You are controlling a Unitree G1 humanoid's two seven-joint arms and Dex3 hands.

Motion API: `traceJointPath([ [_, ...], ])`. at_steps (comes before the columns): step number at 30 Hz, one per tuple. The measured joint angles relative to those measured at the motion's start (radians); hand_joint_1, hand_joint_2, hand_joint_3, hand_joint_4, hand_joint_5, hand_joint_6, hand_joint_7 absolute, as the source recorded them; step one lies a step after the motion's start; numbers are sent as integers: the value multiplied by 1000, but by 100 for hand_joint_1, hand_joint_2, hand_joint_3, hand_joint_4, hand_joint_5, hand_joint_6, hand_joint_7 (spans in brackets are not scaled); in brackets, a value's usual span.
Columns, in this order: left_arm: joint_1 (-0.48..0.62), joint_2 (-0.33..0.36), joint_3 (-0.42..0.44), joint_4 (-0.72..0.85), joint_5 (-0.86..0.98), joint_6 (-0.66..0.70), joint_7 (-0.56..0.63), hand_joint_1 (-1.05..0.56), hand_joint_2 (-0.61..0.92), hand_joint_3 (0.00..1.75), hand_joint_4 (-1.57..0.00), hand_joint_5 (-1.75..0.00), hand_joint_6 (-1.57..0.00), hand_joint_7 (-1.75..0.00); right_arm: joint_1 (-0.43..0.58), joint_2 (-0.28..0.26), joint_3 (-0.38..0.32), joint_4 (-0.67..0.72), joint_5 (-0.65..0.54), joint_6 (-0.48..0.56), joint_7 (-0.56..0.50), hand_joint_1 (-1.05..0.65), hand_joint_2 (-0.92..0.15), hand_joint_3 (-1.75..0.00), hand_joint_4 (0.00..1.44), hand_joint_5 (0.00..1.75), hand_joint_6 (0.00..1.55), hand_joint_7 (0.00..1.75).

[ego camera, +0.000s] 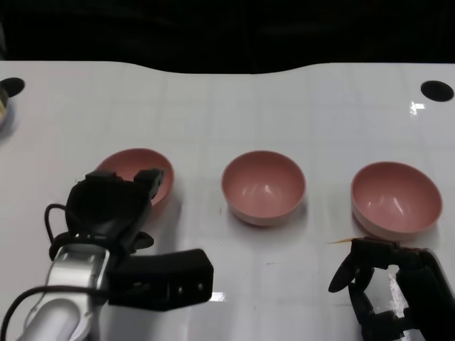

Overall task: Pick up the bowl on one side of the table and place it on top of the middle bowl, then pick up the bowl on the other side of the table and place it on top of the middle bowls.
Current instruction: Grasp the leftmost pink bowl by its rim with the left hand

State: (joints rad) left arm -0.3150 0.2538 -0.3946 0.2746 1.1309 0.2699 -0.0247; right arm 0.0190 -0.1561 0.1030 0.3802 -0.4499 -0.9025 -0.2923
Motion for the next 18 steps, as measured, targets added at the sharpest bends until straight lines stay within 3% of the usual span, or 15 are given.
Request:
traceJointPath([
  [5,-88,-21,-55,157,-10,26,-4,-50,92,5,-56,-19,-46,-4,6,0,1,-8,1,4,1,19,4,-174,97,161,99,119],
  [11,-165,-23,-94,312,-46,5,42,-39,92,4,-85,-30,-66,-7,11,1,2,-15,2,7,3,20,3,-174,97,160,99,119],
  [18,-200,-21,-122,369,-86,-11,86,-38,92,4,-88,-32,-69,-6,14,2,2,-19,2,8,4,20,2,-173,97,159,99,119],
])
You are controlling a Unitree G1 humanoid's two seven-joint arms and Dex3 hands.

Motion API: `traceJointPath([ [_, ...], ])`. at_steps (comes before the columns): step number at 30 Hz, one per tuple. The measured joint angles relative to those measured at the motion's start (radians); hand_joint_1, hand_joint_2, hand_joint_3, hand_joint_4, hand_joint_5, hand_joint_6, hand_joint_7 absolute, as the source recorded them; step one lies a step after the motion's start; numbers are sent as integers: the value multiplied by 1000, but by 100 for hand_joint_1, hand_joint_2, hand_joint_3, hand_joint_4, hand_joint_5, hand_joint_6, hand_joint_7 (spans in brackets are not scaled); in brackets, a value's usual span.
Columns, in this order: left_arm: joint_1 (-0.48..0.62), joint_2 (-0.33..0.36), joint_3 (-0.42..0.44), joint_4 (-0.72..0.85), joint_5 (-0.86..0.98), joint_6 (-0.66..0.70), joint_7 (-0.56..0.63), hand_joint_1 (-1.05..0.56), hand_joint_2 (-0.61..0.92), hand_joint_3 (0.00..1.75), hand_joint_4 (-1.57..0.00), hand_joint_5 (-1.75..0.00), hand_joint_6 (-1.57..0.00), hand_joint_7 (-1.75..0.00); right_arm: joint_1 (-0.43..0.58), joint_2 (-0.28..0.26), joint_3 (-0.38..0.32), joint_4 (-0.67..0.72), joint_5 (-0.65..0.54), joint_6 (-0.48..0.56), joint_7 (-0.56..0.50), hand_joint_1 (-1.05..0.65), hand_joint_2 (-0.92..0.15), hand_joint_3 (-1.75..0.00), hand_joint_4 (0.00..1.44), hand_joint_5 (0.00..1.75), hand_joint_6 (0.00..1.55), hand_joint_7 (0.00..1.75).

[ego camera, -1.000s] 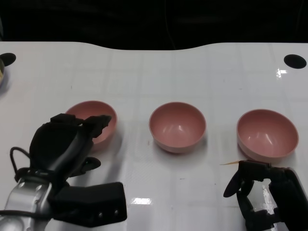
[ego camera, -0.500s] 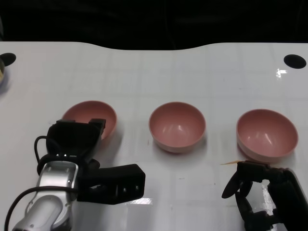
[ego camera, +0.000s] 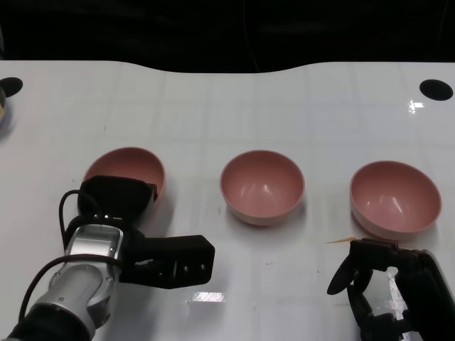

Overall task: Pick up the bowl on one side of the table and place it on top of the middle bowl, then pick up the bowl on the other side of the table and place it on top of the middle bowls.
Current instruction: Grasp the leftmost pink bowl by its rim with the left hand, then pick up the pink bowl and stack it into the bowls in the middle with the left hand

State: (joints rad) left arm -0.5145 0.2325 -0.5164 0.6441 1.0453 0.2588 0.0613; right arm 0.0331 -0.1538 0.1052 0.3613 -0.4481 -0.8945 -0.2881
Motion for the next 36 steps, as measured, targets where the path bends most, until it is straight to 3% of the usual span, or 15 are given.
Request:
traceJointPath([
  [1,-1,0,-2,2,-2,0,3,-38,92,4,-88,-32,-70,-6,0,0,0,0,0,0,0,20,2,-173,97,159,99,119],
  [2,-3,2,-2,16,-17,-26,41,-32,92,4,-91,-99,-94,-16,0,0,0,0,0,1,0,19,2,-172,97,160,99,119],
  [3,-4,6,0,36,-32,-68,102,-30,92,4,-84,-136,-103,-19,0,0,0,-1,0,1,0,19,2,-172,97,161,98,119],
  [5,-10,17,0,78,-56,-169,221,-29,92,7,-81,-167,-110,-20,2,0,0,-1,0,1,0,19,2,-172,96,162,99,119],
  [10,-80,22,-8,164,-76,-261,275,-30,92,18,-81,-174,-114,-16,2,1,0,-1,-1,1,0,19,2,-172,96,162,98,119],
  [12,-102,23,-12,191,-78,-279,296,-29,92,19,-82,-175,-96,-74,2,1,0,-1,-1,1,0,20,2,-172,96,162,98,119],
  [13,-107,23,-16,202,-79,-291,312,-29,92,19,-82,-175,-86,-93,2,1,0,-1,-1,1,0,20,2,-172,96,161,98,119],
  [16,-109,23,-24,216,-91,-323,345,-29,92,19,-83,-175,-81,-105,2,1,0,-2,-2,1,0,20,2,-172,96,161,98,119],
  [21,-113,23,-29,238,-107,-331,361,-29,92,19,-83,-175,-80,-106,2,1,0,-1,-2,1,0,20,2,-172,96,161,98,119],
  [23,-108,33,-36,180,-97,-329,367,-29,89,13,-82,-175,-89,-90,3,1,0,-1,-2,1,0,20,2,-172,96,161,98,119],
  [27,-118,46,-37,22,-72,-330,389,-29,89,11,-82,-175,-92,-84,-1,1,1,-1,-2,1,0,21,1,-171,96,161,98,119],
  [28,-119,46,-38,4,-69,-327,388,-30,90,16,-82,-175,-85,-107,-1,1,0,-1,-2,1,0,21,1,-172,96,161,98,119],
  [29,-118,45,-41,-17,-67,-327,387,-29,89,16,-83,-175,-86,-107,0,1,0,-1,-2,1,0,20,0,-170,96,161,98,119],
  [32,-118,39,-41,-90,-68,-354,388,-30,86,10,-86,-175,-103,-65,0,2,1,-2,-5,2,0,20,-1,-168,96,161,98,119],
  [36,-118,32,-41,-113,-68,-360,386,-29,84,6,-87,-175,-112,-51,0,2,1,-2,-5,4,0,21,-2,-167,96,162,98,119],
])
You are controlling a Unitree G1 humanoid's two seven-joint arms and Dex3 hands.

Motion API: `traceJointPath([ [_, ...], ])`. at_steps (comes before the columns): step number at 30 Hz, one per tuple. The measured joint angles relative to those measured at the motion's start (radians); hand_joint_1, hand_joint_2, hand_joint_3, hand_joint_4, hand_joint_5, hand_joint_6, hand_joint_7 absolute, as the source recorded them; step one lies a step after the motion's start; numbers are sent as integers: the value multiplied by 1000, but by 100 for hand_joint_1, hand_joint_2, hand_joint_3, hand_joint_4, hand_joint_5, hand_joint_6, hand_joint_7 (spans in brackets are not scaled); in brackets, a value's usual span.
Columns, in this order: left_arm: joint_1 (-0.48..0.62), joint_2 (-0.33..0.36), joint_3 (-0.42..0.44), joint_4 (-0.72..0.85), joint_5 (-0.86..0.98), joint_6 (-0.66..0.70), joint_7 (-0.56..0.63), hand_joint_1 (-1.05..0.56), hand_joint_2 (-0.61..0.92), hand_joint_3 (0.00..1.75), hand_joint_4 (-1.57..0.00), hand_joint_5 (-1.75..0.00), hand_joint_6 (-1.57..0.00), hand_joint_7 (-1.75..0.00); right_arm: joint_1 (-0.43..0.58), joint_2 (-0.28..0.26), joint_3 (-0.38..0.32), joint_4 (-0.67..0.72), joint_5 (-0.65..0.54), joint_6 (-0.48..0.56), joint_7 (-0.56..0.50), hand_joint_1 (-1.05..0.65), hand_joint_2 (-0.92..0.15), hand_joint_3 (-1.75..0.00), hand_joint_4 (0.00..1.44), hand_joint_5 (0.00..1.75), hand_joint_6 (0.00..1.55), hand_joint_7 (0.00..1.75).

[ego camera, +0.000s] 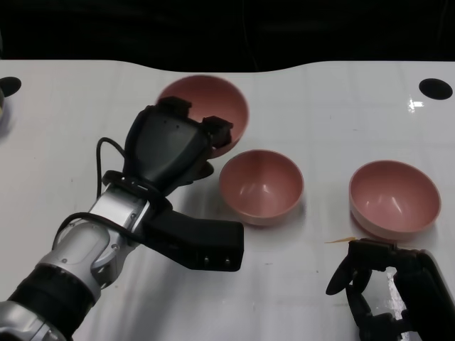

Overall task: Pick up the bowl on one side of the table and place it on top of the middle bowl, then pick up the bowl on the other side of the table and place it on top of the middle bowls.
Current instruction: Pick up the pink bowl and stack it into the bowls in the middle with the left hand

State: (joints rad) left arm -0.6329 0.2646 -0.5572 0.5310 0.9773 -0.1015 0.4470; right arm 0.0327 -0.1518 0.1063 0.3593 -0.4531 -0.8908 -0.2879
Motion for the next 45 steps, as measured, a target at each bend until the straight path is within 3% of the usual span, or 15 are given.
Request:
traceJointPath([
  [5,0,-13,-10,-12,3,-16,-16,-27,86,5,-88,-175,-120,-45,-4,1,4,0,0,0,0,23,-1,-168,96,163,98,119],
  [29,-60,-84,-44,45,-8,-149,-16,-30,86,3,-86,-175,-116,-47,-7,3,15,0,-15,13,-6,22,-1,-166,95,164,99,117],
  [33,-65,-122,-59,131,-41,-191,-24,-28,88,4,-85,-175,-108,-65,-4,3,16,-7,-15,15,-6,21,0,-168,95,161,100,116],
  [34,-65,-131,-65,146,-44,-201,-25,-28,89,5,-85,-175,-102,-81,-3,3,16,-10,-15,17,-6,21,0,-168,95,161,100,116],
  [36,-68,-145,-67,170,-48,-216,-24,-27,89,6,-86,-175,-95,-96,-3,3,16,-14,-15,18,-6,21,0,-168,95,161,100,116],
  [41,-81,-152,-67,194,-69,-218,-49,-28,91,6,-81,-174,-94,-86,4,3,16,-27,-15,24,-6,20,-1,-167,95,162,100,115],
  [45,-81,-154,-67,207,-83,-217,-73,-27,91,10,-81,-175,-95,-91,7,3,17,-32,-15,30,-6,19,-1,-167,95,162,100,115],
])
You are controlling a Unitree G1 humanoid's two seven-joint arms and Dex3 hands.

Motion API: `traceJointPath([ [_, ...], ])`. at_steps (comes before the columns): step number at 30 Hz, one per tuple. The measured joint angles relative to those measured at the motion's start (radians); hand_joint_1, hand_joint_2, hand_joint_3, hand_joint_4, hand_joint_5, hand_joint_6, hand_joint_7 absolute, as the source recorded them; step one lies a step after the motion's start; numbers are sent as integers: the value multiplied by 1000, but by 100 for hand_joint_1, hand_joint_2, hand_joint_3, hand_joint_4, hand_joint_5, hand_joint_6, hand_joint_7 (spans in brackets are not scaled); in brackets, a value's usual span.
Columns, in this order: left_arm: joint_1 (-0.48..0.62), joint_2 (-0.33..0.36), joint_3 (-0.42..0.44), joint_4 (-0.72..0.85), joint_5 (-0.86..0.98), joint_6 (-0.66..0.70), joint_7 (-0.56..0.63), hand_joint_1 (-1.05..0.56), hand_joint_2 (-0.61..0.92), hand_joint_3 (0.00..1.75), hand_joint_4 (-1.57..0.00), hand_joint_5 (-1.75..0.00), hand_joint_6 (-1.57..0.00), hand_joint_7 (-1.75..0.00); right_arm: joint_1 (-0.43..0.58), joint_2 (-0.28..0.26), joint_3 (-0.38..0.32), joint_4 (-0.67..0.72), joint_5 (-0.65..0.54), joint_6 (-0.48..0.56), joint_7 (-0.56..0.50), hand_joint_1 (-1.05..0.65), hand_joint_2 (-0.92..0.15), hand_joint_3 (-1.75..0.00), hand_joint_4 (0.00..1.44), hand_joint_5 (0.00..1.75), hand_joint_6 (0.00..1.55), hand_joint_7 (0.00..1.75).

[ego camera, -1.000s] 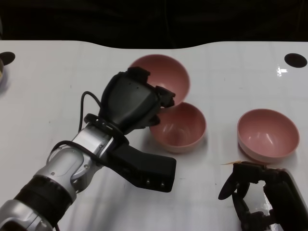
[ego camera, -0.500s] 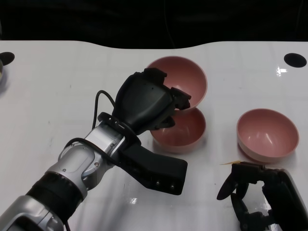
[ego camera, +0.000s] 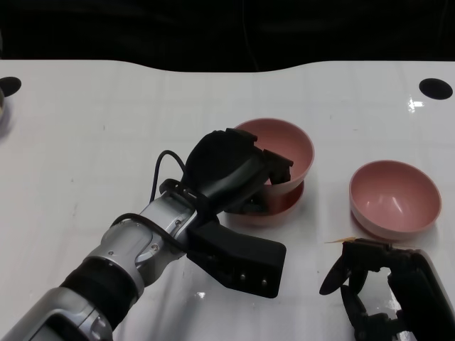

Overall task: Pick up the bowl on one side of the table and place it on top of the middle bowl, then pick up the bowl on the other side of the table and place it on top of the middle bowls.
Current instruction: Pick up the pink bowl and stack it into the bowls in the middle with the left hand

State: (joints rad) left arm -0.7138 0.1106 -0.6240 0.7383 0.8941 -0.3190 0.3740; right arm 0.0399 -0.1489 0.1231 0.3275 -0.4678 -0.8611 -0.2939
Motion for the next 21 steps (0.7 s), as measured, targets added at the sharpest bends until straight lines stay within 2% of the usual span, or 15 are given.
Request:
traceJointPath([
  [2,0,0,0,3,-1,0,-7,-26,91,14,-81,-175,-93,-97,0,0,0,-2,0,1,0,19,-1,-167,95,162,100,115],
  [4,-1,-5,-1,20,-6,-5,-10,-26,90,20,-83,-175,-86,-119,0,0,0,-3,0,2,0,20,-2,-167,95,161,100,115],
  [5,-1,-9,-1,34,-13,-10,-10,-26,89,22,-83,-175,-84,-123,1,0,0,-3,0,3,0,20,-2,-167,95,161,100,114],
  [13,-1,-17,-8,74,-32,-14,-23,-26,88,27,-81,-175,-77,-134,1,0,1,-4,-3,3,0,21,-2,-167,95,161,100,114],
  [15,-2,-18,-8,78,-37,-15,-28,-25,88,29,-80,-175,-77,-132,1,0,1,-4,-5,3,0,22,-2,-167,96,161,100,114],
  [17,-3,-18,-7,84,-43,-21,-35,-24,87,34,-78,-175,-78,-123,1,0,1,-4,-5,3,0,22,-3,-166,95,162,100,114],
  [21,-6,-19,-7,93,-58,-30,-41,-24,85,37,-78,-175,-79,-119,1,0,2,-4,-5,3,0,22,-3,-165,95,163,100,114],
])
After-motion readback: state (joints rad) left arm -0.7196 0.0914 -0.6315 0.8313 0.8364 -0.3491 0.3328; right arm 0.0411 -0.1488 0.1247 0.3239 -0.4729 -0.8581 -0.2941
